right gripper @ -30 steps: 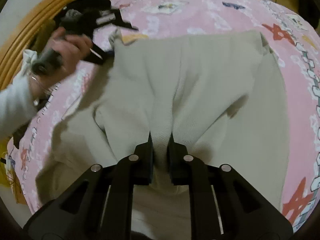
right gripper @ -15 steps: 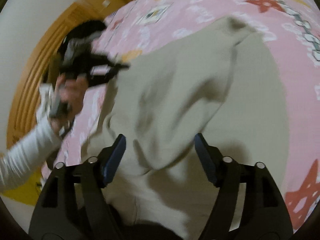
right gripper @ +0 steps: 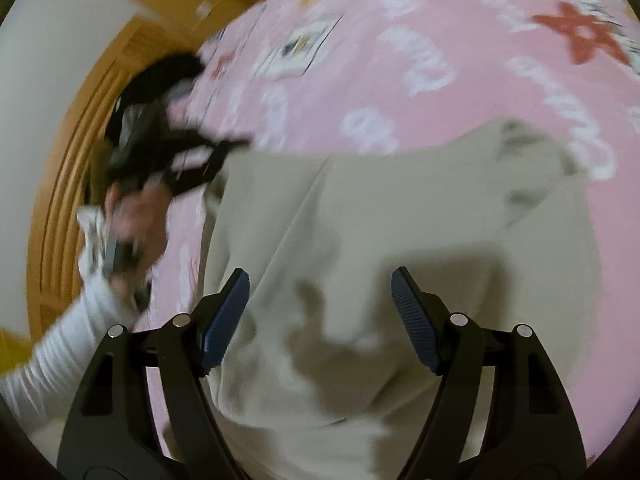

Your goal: Fold large clothes

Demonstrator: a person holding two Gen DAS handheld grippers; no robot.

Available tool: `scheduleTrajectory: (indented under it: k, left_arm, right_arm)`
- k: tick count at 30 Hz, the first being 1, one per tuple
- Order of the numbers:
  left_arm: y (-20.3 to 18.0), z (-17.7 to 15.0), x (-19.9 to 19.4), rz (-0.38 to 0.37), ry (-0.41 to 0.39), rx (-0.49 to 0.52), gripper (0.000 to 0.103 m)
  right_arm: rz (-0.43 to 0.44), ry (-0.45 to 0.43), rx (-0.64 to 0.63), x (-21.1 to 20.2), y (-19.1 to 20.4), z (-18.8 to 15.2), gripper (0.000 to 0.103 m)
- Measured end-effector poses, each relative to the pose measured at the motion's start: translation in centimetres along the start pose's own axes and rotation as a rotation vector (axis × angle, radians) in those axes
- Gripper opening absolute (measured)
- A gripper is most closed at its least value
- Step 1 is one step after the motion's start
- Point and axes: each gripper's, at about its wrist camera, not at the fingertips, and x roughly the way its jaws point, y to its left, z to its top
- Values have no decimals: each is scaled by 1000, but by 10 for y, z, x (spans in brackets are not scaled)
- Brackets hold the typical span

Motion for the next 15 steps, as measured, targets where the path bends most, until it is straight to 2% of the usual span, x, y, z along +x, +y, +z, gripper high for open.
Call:
scheduleTrajectory:
  k: [3, 5, 6, 7, 10, 12, 15]
  left_arm:
    - [37, 14, 12, -89, 1, -140, 12]
    - [67, 19, 27, -164, 52, -264, 12]
    - [72, 18, 29, -195, 60, -287, 13]
    - [74, 18, 28, -216, 66, -281, 13]
    - [60, 13, 11, -192, 64, -172, 17]
    - [56, 11, -7, -237, 70, -154, 32]
    - [50, 5, -47, -282, 33, -141, 33]
  right_arm:
    - [-97, 78, -35, 33, 2, -17, 72]
    - [-152, 69, -42, 49, -4, -25, 72]
    - [-168, 48, -47, 52, -7, -28, 72]
    - [-169, 31, -40, 53, -8, -30, 72]
    - [-169, -11, -15, 54, -12, -33, 72]
    - [-235, -6, -51, 63, -8, -32, 72]
    - [-268, -24, -42, 68, -5, -24, 74]
